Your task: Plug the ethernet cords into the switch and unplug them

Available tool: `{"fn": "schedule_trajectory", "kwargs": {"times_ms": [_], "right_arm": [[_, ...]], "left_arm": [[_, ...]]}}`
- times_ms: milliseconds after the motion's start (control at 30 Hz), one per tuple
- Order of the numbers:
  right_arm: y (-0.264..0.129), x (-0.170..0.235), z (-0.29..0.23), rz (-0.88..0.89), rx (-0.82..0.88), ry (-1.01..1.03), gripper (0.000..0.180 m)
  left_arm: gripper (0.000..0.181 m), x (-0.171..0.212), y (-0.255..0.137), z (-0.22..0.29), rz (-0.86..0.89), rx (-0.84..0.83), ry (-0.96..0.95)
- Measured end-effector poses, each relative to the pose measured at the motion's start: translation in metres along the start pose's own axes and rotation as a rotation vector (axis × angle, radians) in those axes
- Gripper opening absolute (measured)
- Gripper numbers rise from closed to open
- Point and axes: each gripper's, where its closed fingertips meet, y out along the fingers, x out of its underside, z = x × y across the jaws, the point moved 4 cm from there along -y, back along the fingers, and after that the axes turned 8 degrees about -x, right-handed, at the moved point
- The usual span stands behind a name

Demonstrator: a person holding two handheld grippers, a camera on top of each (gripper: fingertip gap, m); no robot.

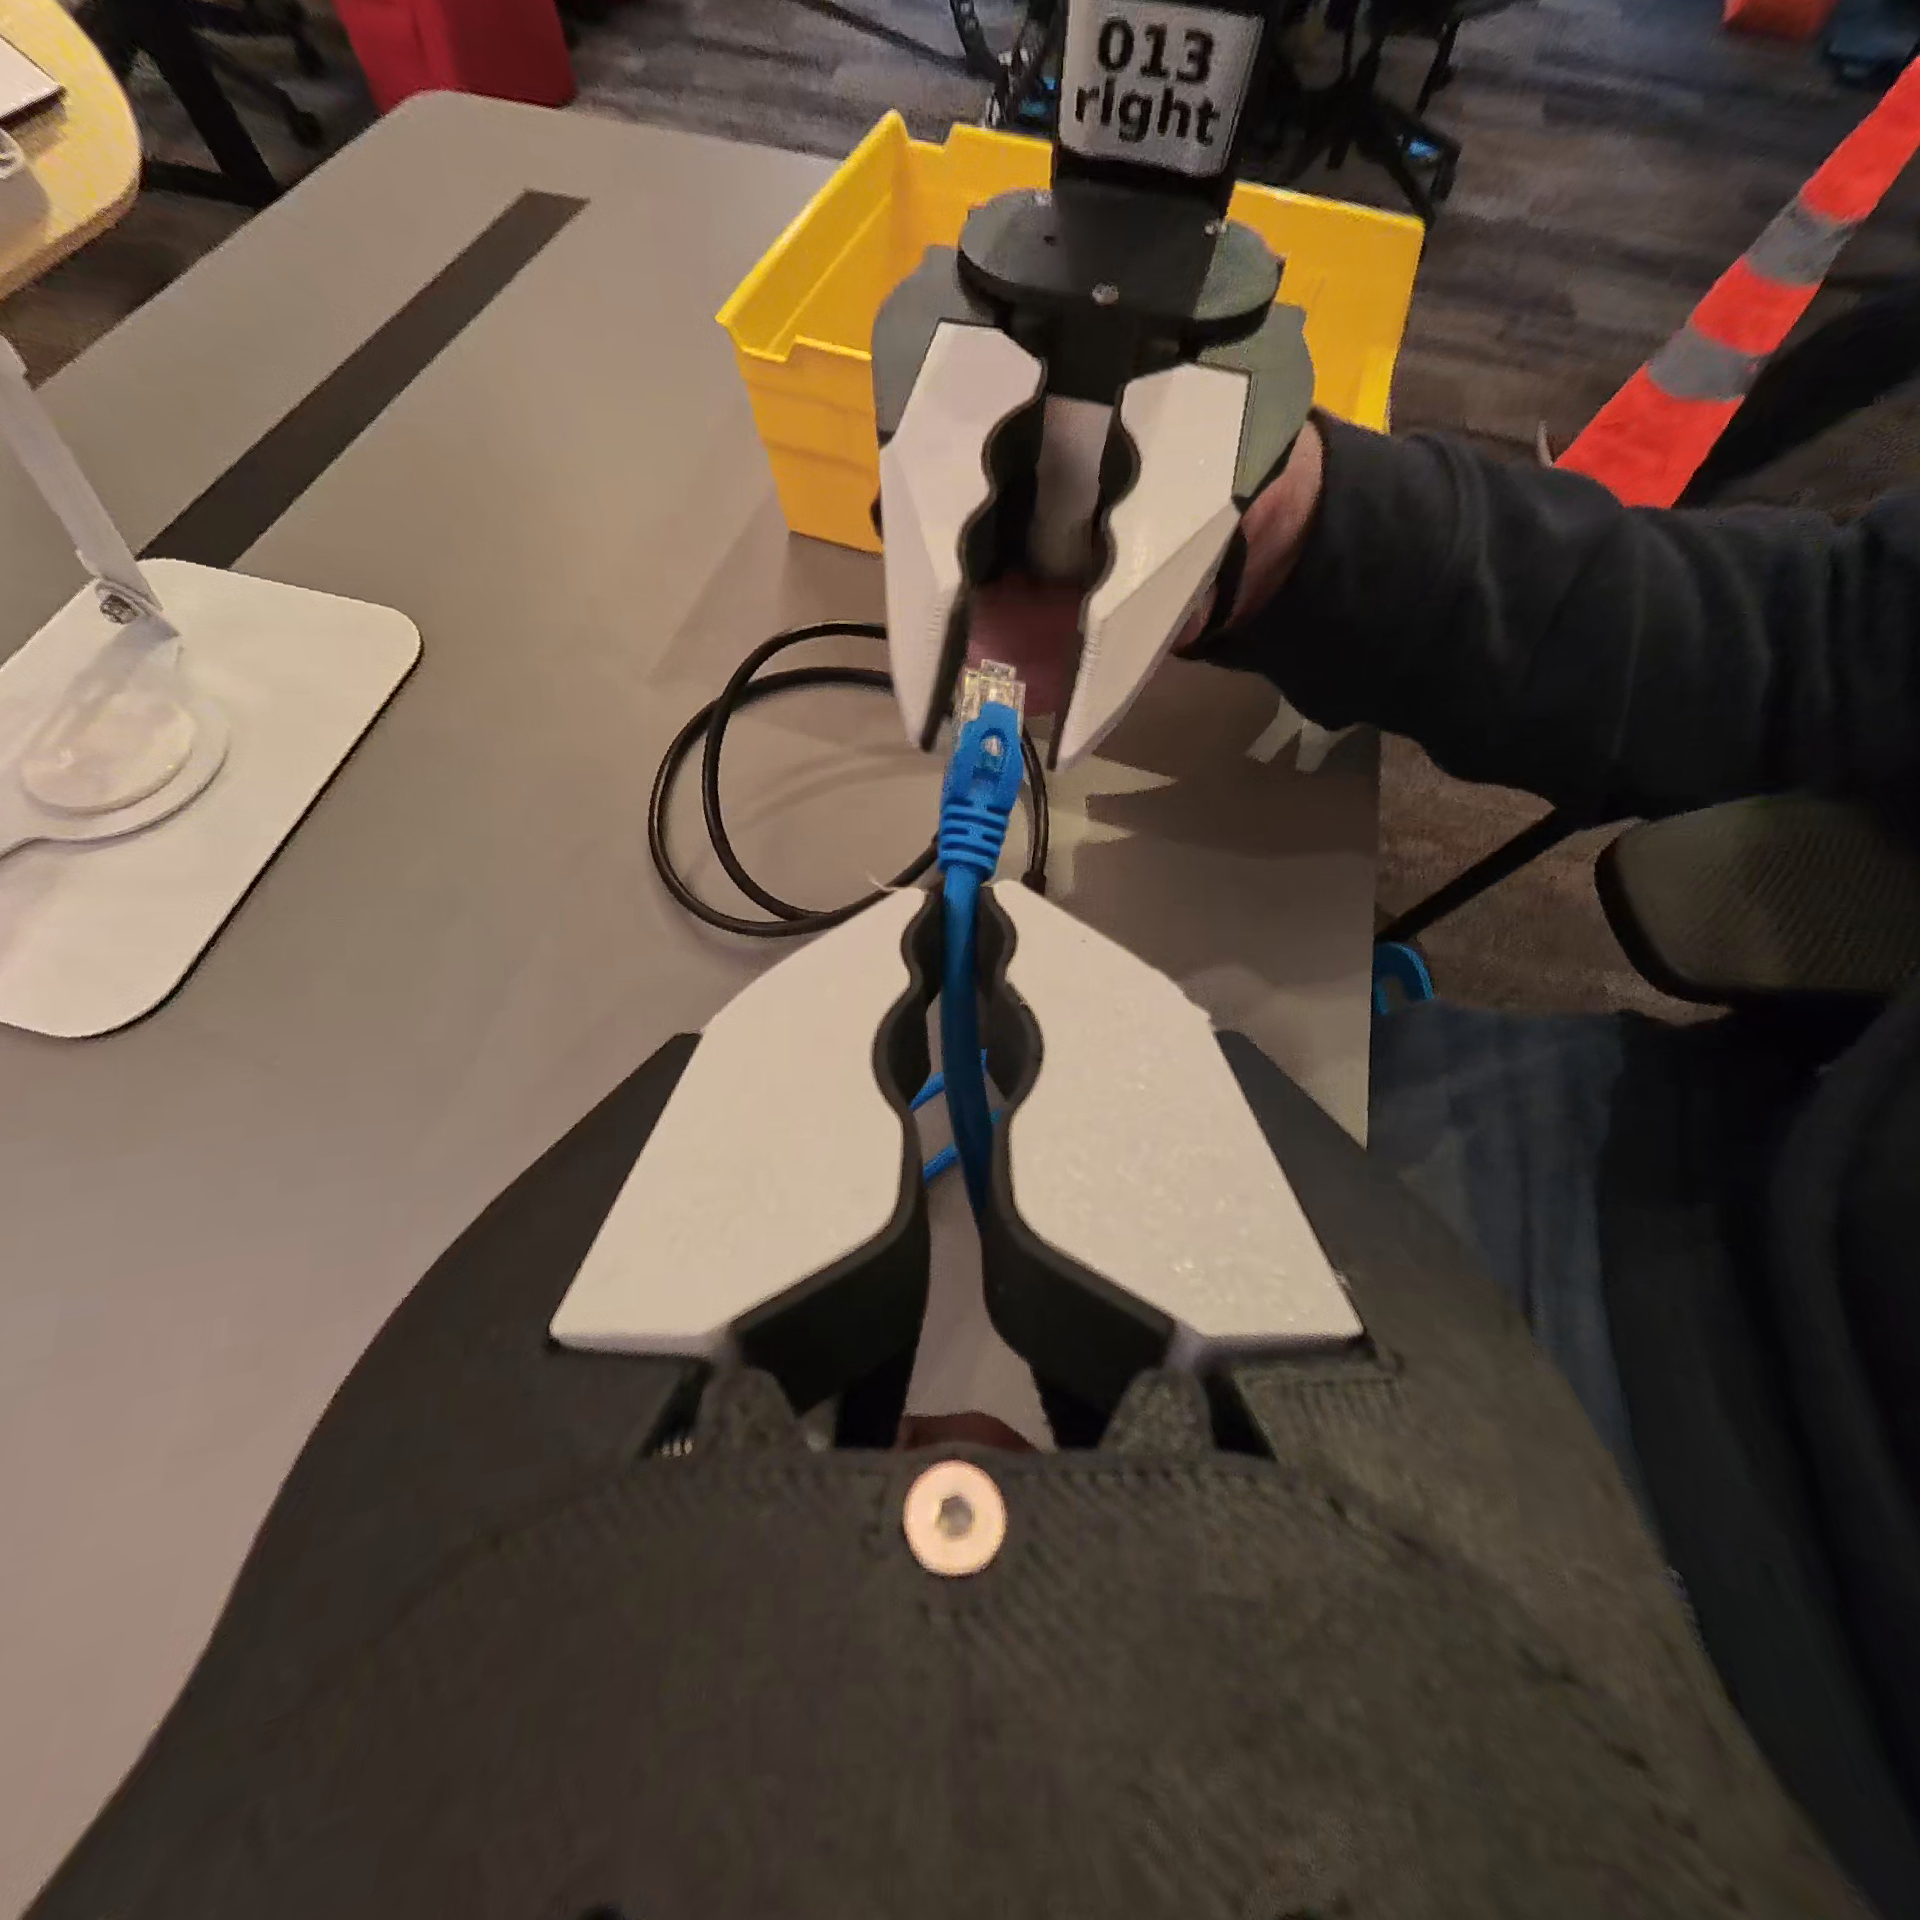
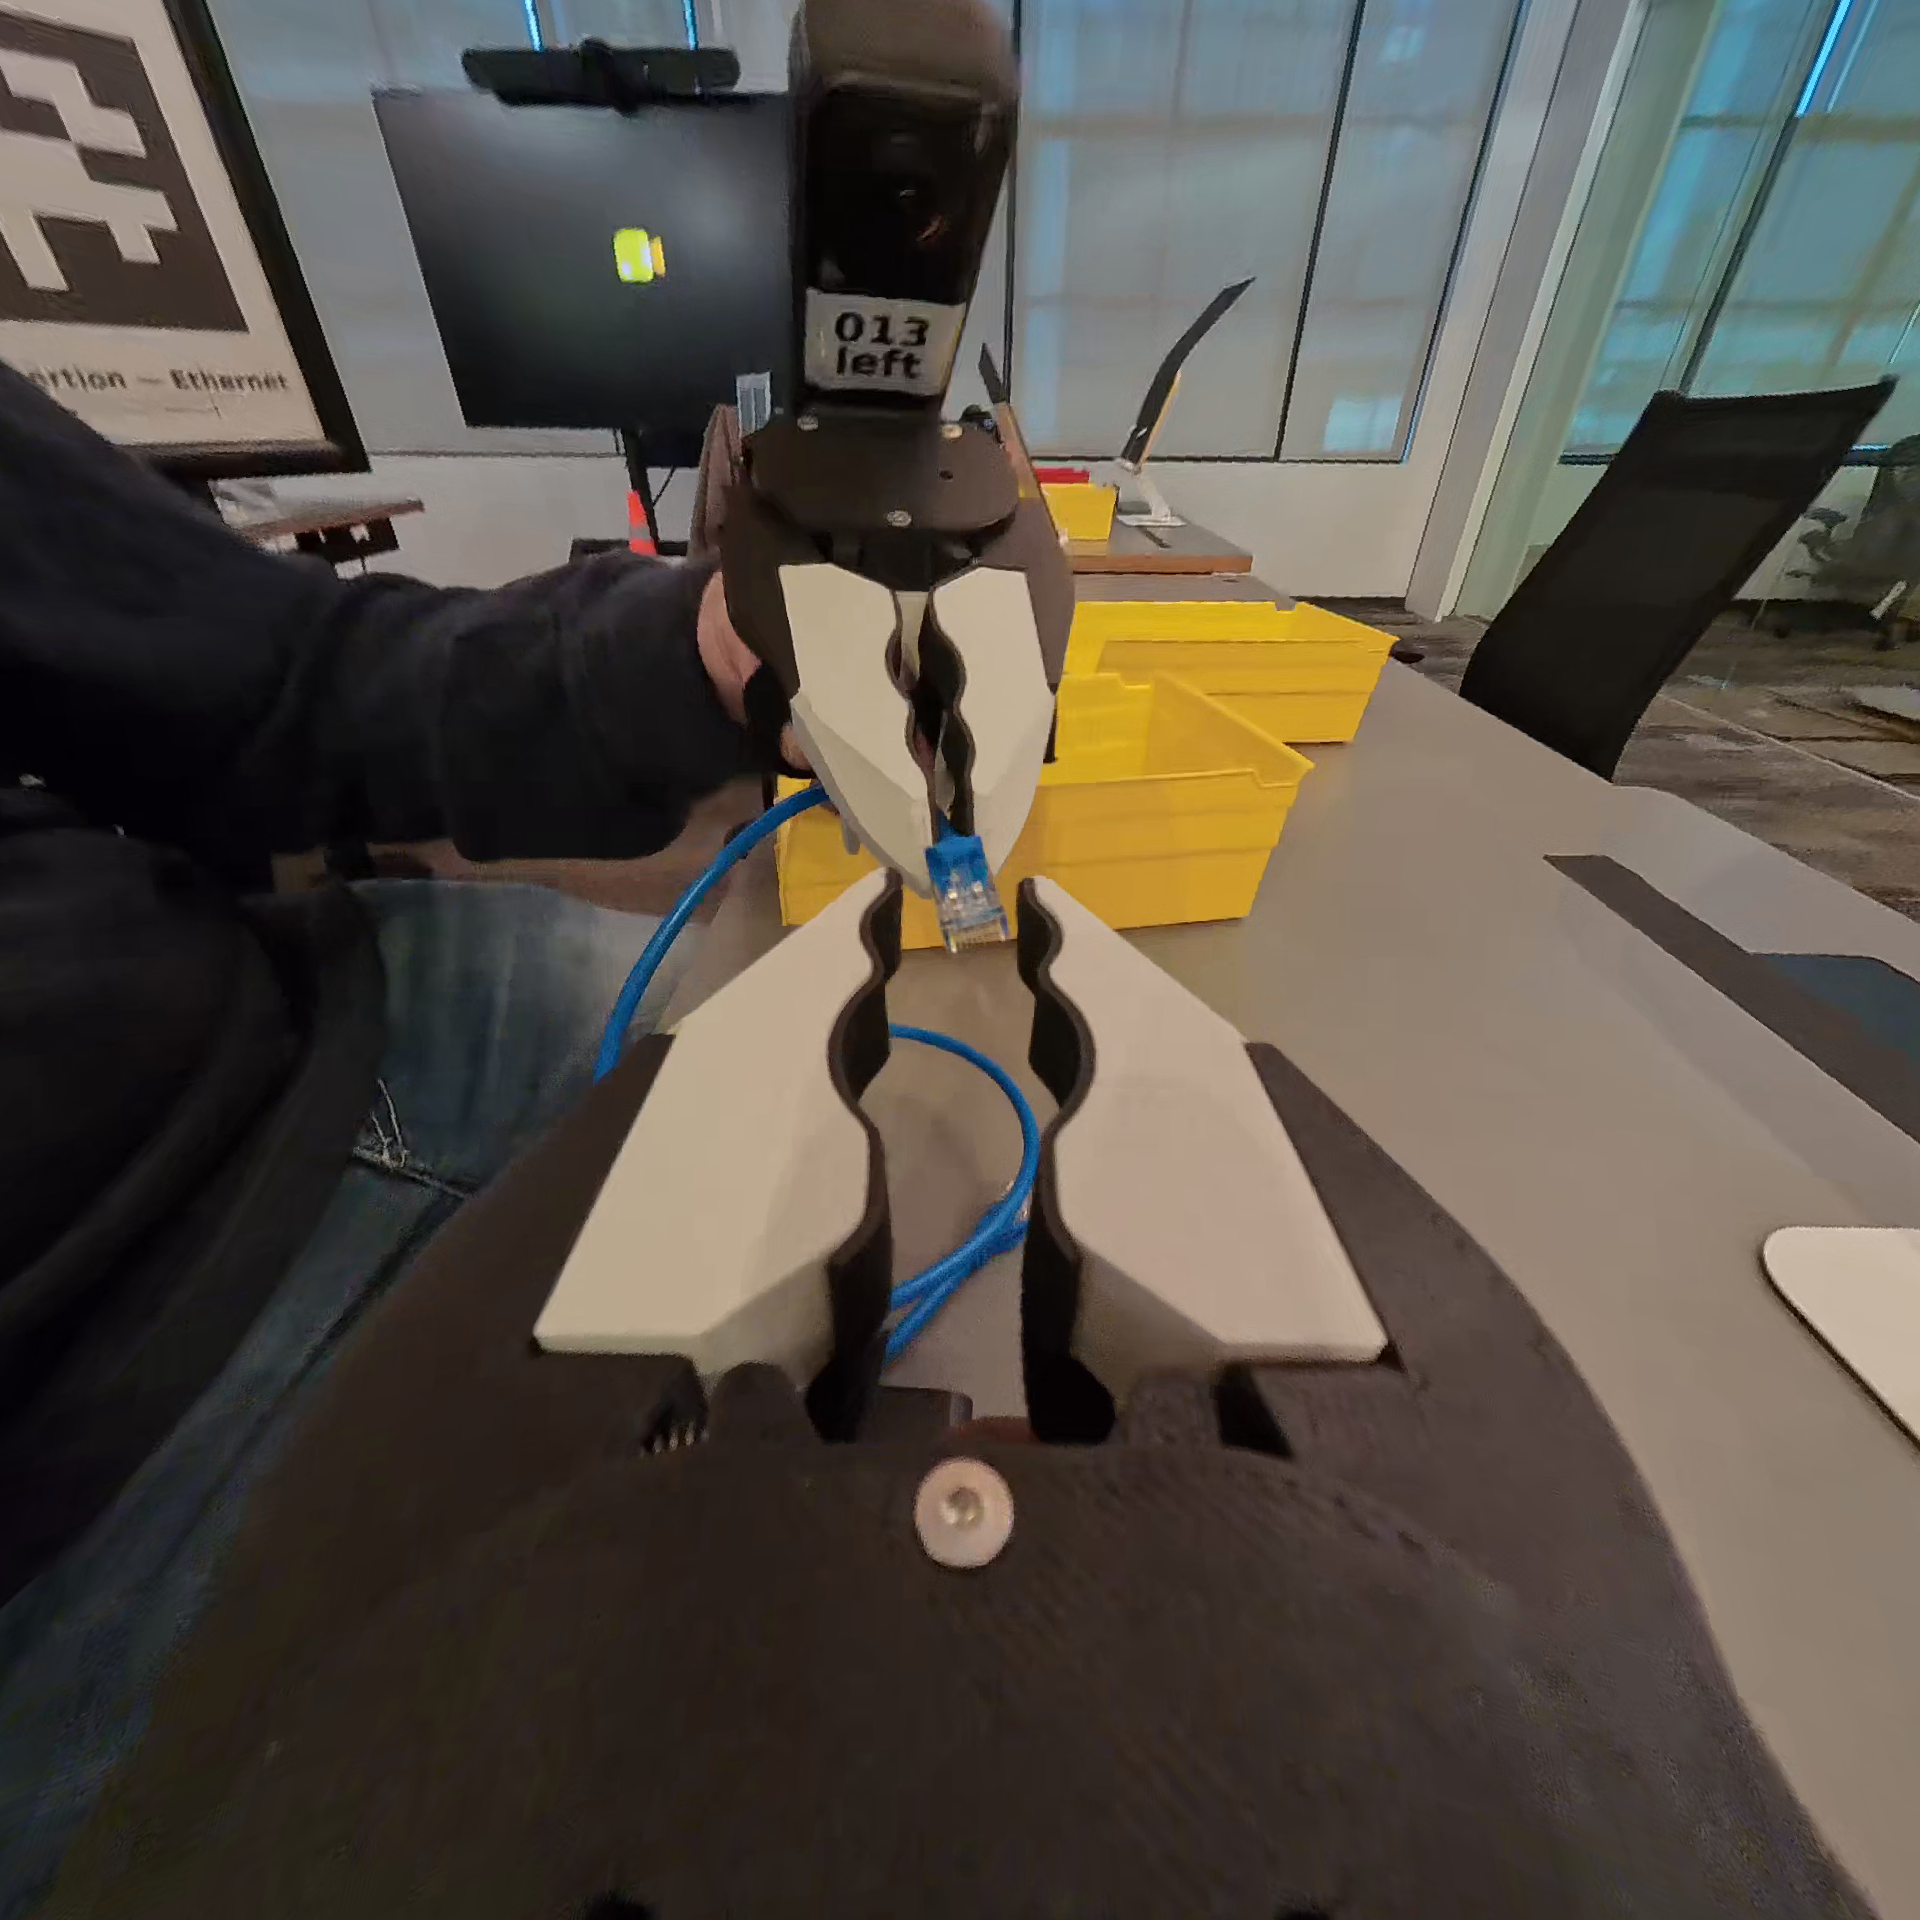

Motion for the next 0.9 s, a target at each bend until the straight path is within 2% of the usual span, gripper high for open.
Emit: {"fn": "schedule_trajectory", "kwargs": {"times_ms": [67, 167, 267, 367, 500, 600, 767, 900], "right_arm": [[0.001, -0.003, -0.002, -0.012, -0.01, -0.019, 0.012], [0.0, -0.003, -0.003, -0.024, -0.021, -0.023, 0.011], [-0.004, -0.009, -0.003, 0.091, -0.042, 0.018, 0.011], [-0.005, -0.009, -0.002, 0.189, -0.049, 0.045, 0.011], [-0.002, -0.006, -0.001, 0.276, -0.063, 0.084, 0.01], [-0.002, -0.008, 0.001, 0.344, -0.071, 0.104, 0.01], [0.003, -0.006, 0.0, 0.36, -0.072, 0.113, 0.009], [0.002, 0.001, 0.0, 0.323, -0.053, 0.108, 0.01]], "left_arm": [[0.006, -0.003, -0.001, 0.001, -0.022, -0.003, 0.025], [0.006, -0.005, -0.002, 0.001, -0.034, 0.0, 0.042], [0.008, -0.013, -0.005, 0.001, 0.072, 0.028, 0.012], [0.025, -0.014, -0.006, -0.004, 0.134, 0.053, 0.001], [0.033, -0.017, -0.008, -0.004, 0.198, 0.12, -0.024], [0.027, -0.016, -0.003, 0.0, 0.203, 0.13, -0.013], [0.013, -0.01, 0.01, 0.005, 0.222, 0.128, -0.05], [0.012, -0.005, 0.013, 0.005, 0.211, 0.119, -0.063]]}}
